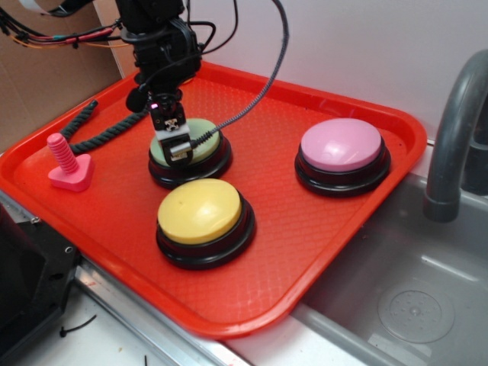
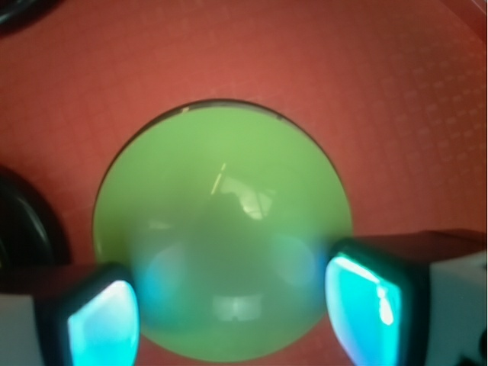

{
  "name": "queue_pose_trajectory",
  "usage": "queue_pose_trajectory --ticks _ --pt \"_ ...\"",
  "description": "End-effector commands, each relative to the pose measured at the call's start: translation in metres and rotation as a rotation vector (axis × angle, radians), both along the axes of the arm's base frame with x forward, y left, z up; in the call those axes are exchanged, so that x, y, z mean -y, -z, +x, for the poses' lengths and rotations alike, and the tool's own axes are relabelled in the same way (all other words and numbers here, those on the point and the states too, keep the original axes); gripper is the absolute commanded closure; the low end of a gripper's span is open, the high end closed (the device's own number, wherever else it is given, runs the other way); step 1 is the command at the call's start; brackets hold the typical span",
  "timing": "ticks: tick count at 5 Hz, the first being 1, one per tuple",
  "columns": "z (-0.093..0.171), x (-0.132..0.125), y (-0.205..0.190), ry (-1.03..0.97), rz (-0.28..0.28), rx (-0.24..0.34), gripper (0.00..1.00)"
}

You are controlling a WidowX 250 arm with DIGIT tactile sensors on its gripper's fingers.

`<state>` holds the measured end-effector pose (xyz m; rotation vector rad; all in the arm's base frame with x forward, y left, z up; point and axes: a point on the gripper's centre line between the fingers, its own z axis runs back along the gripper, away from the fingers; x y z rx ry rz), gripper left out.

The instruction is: Push the green button.

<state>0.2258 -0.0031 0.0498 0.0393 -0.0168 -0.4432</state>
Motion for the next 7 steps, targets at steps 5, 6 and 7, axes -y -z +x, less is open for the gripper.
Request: queue_pose_trajectory --ticks 5,6,7 --pt "0.002 -0.006 -0.068 -0.12 0.0 0.106 0.0" --pt "0.001 -0.008 -0.077 -0.132 0.0 0.117 0.0" --pt "0.0 -0.008 -0.084 -0.148 0.002 0.12 0.0"
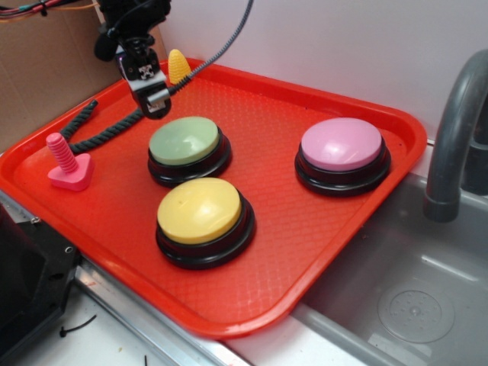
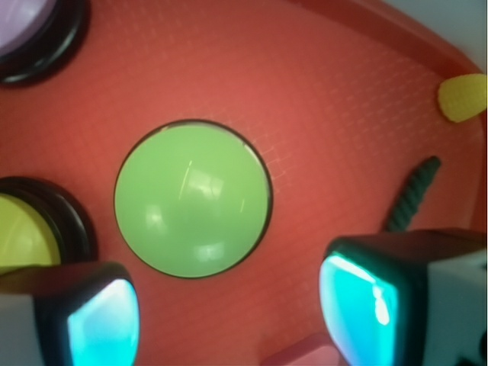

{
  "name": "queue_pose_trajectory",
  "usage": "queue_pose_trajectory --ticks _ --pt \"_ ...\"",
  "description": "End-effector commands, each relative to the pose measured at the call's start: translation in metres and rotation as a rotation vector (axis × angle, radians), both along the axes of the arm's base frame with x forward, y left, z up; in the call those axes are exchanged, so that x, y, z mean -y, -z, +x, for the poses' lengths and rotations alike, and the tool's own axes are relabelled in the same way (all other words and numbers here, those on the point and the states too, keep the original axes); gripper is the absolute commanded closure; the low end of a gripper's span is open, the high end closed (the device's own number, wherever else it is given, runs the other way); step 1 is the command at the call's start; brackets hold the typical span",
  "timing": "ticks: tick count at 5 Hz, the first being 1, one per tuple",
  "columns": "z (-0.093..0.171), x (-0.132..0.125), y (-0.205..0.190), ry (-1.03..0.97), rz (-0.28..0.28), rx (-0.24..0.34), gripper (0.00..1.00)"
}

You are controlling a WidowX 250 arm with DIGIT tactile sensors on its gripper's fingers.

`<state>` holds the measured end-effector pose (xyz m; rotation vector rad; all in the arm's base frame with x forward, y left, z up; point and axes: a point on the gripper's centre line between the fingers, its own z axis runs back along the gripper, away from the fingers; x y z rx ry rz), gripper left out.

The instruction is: Push the green button.

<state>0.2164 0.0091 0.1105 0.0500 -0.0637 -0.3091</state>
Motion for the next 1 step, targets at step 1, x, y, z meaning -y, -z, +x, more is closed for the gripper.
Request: queue_pose_trajectory --ticks 1 --pt "0.0071 0.0078 -0.0387 -0.027 0.013 0.091 0.0"
